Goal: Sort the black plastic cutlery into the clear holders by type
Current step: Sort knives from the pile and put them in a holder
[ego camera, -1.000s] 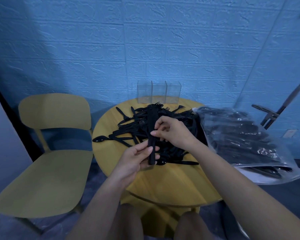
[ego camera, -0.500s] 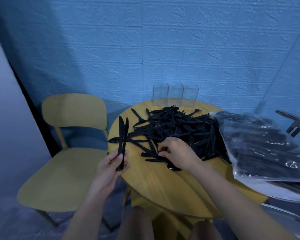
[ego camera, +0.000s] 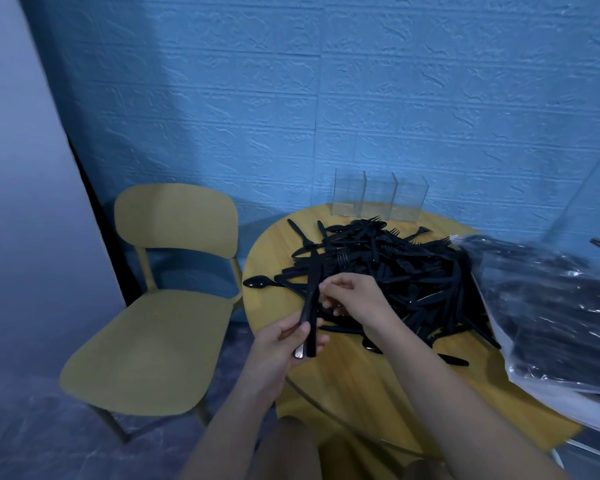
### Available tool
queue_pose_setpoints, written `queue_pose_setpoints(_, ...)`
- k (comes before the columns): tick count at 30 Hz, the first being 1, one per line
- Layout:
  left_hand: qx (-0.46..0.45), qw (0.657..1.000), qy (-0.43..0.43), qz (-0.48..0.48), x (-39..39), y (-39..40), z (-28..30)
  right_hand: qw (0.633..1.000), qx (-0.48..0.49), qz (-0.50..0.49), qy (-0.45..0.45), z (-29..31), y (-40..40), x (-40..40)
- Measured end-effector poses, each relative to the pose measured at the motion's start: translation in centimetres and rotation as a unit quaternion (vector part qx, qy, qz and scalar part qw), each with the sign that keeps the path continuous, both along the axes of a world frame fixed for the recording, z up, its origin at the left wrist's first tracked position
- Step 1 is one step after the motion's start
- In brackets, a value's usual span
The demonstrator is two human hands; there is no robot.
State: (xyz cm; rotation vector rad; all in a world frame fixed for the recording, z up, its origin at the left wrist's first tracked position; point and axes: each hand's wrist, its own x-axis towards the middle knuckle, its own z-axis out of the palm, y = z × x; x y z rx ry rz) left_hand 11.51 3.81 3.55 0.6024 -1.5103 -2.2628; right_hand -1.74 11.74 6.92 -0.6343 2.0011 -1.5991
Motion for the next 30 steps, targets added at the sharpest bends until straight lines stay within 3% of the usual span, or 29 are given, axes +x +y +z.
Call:
queue_pose_setpoints(4,0.027,1.0,0.003,-0.003,-0.5,-0.3,0.2,0.998,-0.05,-0.016,-0.038,0.1,0.4,-0.3)
queue_pose_setpoints(12,0.032,0.998,0.014,-0.047,-1.3,-0.2,0.6,0.998,-0.058,-0.021,-0.023,0.1,-1.0,0.0)
queue_pose_setpoints(15,0.04,0.999,0.006,-0.026,-1.5,-0.8,0.8,0.999,-0.045,-0.006,0.02,0.4,-1.8,-0.1)
queue_pose_setpoints(18,0.072,0.997,0.013,0.033,-1.3,-2.0,0.8,0.984,0.039,-0.019,0.174,0.8,-2.0,-1.6)
queue_pose_setpoints(20,0.098,0.993,0.016,0.072,-0.9,-3.1,0.7,0.951,0.148,0.008,0.27,1.0,-1.9,-2.7)
queue_pose_setpoints(23,0.098,0.99,0.009,0.099,-0.4,-4.2,0.4,0.887,0.298,0.105,0.335,0.6,-2.6,-3.1)
queue_pose_setpoints(26,0.096,0.988,0.005,0.118,-0.2,-4.3,0.2,0.84,0.373,0.148,0.365,0.1,-4.1,-3.0)
queue_pose_setpoints(30,0.083,0.989,0.01,0.123,0.2,-4.4,-0.1,0.872,0.359,0.166,0.29,0.2,-4.6,-3.4)
